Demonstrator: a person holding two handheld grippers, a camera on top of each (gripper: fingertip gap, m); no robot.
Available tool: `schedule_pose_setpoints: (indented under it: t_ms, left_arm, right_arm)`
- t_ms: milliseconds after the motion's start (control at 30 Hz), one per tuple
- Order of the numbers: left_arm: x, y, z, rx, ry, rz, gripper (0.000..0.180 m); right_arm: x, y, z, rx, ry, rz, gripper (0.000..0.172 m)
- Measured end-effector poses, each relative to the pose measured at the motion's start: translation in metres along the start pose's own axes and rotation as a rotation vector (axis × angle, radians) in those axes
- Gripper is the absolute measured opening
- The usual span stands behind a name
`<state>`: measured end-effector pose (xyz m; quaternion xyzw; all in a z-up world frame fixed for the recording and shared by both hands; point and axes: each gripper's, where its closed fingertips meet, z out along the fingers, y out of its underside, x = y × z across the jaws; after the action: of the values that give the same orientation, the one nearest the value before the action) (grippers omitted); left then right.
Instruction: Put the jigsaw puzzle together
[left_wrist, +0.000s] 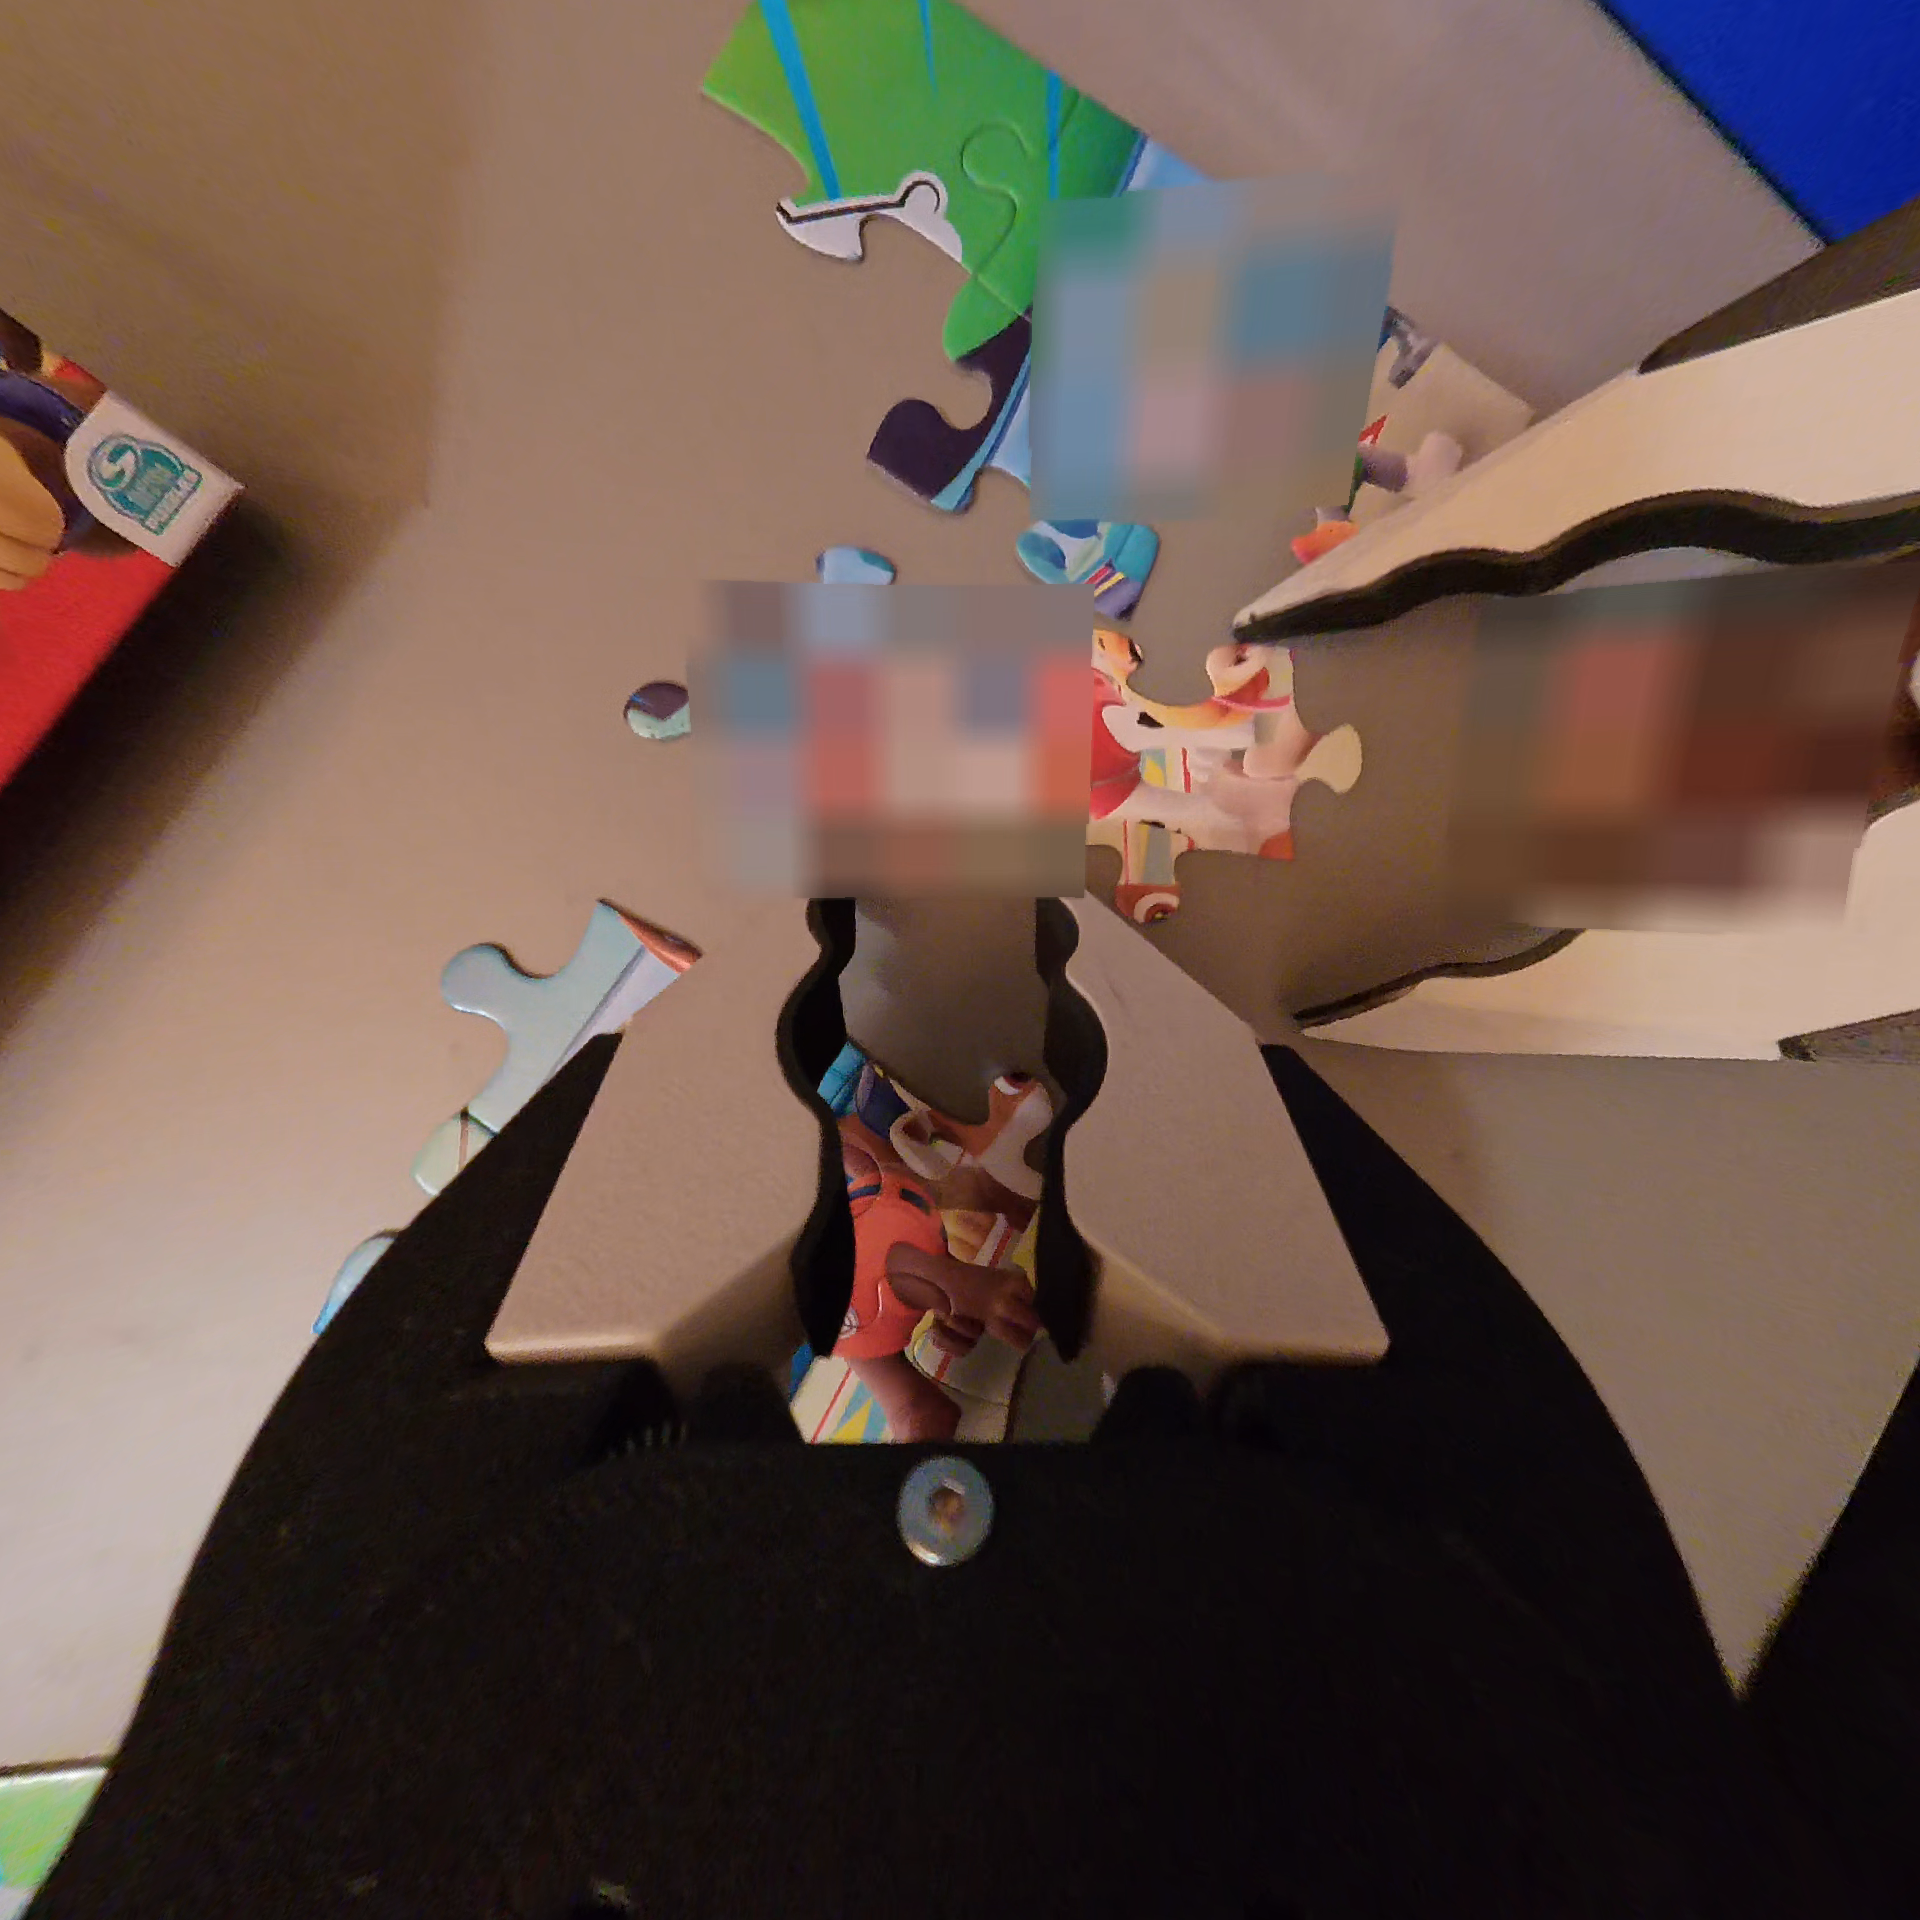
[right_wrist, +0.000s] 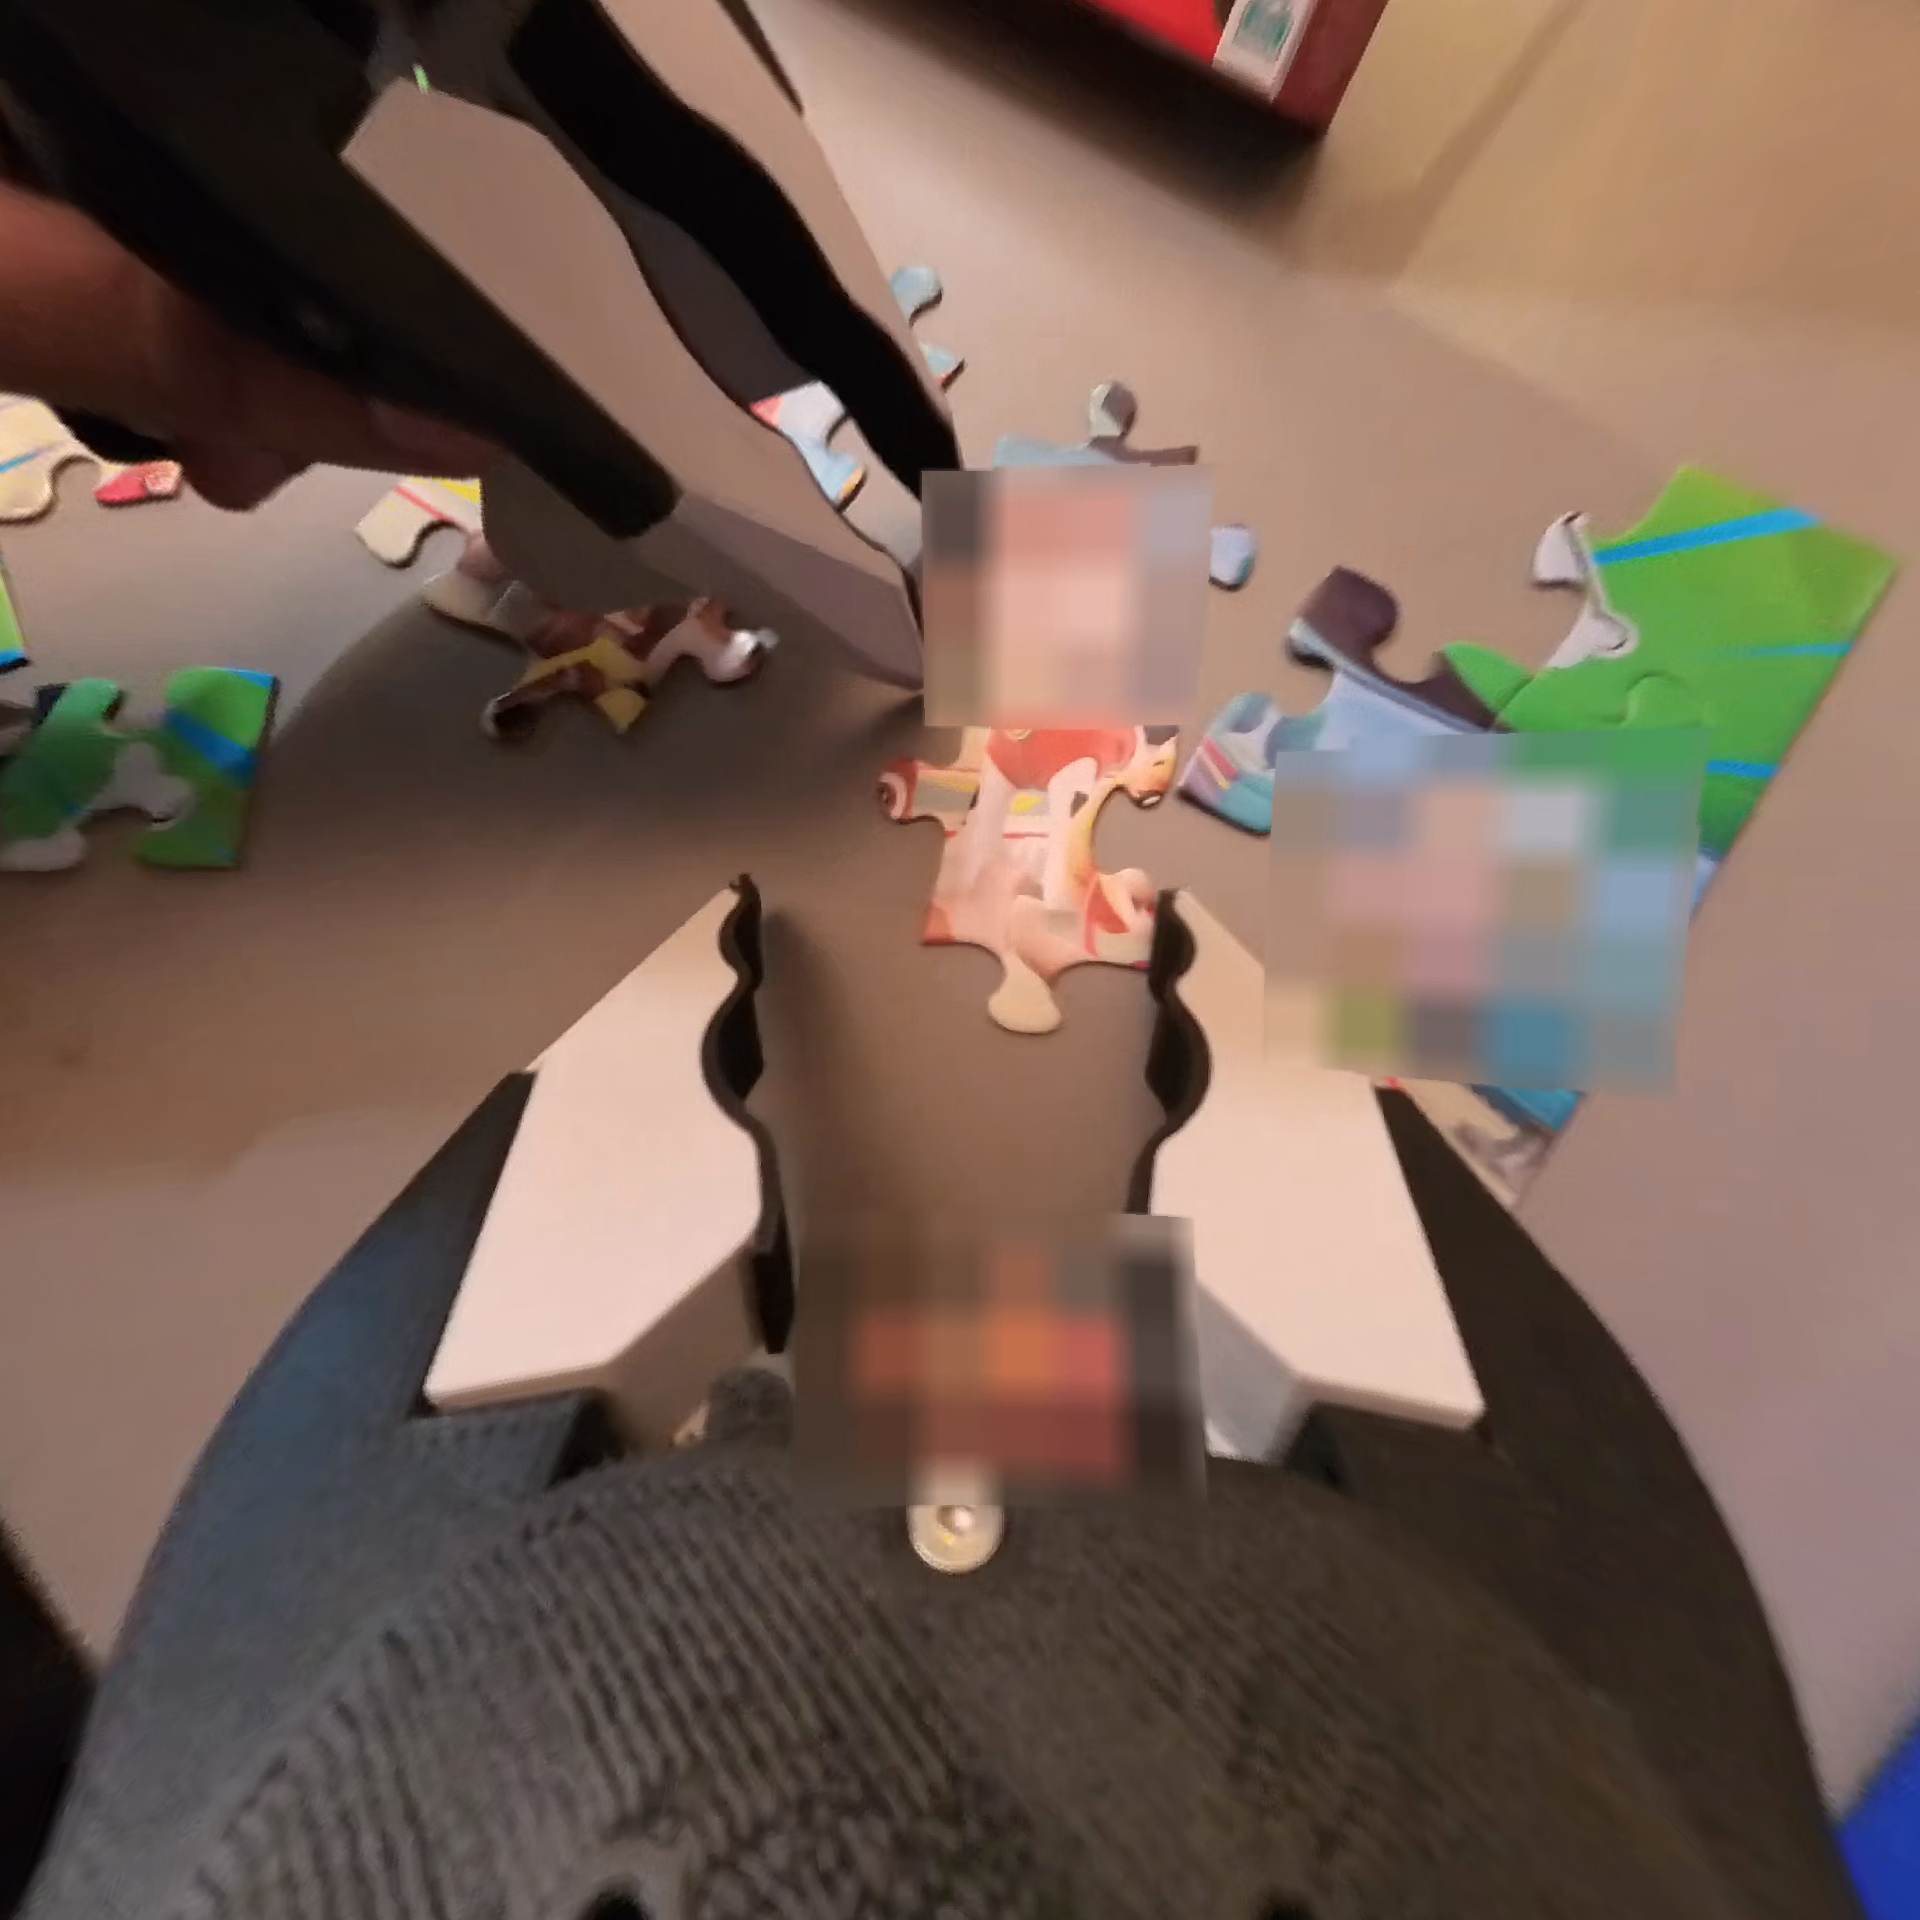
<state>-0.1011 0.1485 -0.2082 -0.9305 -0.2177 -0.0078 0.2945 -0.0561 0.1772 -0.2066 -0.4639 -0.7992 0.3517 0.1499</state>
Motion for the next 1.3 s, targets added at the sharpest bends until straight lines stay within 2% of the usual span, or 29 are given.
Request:
schedule_pose_setpoints:
  t_ms: [200,433,800,967,1200,1300]
  left_arm:
    - [0.007,0.001,-0.001,0.02,0.053,-0.009,0.033]
    - [0.023,-0.001,0.001,0.035,0.132,-0.016,0.033]
    - [0.034,0.002,-0.001,0.04,0.17,-0.054,0.033]
    - [0.039,0.002,0.0,0.038,0.176,-0.056,0.033]
    - [0.038,0.001,0.001,0.037,0.198,-0.072,0.031]
    - [0.031,-0.002,0.0,0.05,0.18,-0.084,0.033]
  right_arm:
    - [-0.032,0.003,-0.004,-0.014,-0.095,0.038,0.066]
    - [-0.031,0.002,-0.005,-0.01,-0.095,0.079,0.064]
    - [-0.025,0.001,-0.004,-0.011,-0.099,0.074,0.059]
    - [0.0,-0.004,-0.006,-0.028,-0.03,0.038,0.061]
    - [0.043,-0.033,0.0,-0.026,0.001,-0.024,0.057]
    - [0.052,-0.04,0.005,-0.036,-0.023,-0.063,0.043]
